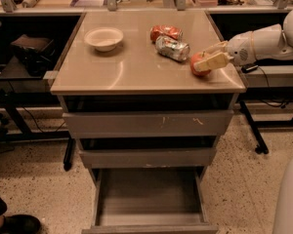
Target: Place apple into bottom drawer
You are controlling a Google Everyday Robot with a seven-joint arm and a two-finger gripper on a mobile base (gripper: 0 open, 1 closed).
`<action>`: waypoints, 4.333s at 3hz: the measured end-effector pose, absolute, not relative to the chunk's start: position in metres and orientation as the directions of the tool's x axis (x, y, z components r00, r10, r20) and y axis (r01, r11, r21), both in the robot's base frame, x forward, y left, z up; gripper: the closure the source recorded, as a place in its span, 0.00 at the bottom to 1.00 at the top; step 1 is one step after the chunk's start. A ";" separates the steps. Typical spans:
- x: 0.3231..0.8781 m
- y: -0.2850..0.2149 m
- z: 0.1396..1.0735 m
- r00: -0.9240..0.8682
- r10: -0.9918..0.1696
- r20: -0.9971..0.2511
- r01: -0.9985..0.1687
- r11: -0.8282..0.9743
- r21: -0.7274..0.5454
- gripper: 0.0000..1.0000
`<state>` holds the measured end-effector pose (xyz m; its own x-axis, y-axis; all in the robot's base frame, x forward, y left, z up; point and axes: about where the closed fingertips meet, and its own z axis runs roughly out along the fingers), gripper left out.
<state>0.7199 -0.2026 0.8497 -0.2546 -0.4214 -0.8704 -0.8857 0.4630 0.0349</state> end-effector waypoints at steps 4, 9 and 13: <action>0.548 -0.251 0.893 -0.145 -0.344 -0.928 -0.866 0.497 -0.048 1.00; 0.473 -0.239 0.743 -0.105 -0.297 -0.949 -0.783 0.613 -0.105 1.00; 0.485 -0.209 0.573 -0.298 -0.165 -0.940 -0.686 0.722 0.091 1.00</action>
Offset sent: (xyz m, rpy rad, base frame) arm -0.1810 -0.0393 0.0630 0.1176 -0.1414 0.0307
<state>0.4851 -0.2092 0.5729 -0.2984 -0.1653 -0.9400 -0.6857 0.7222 0.0906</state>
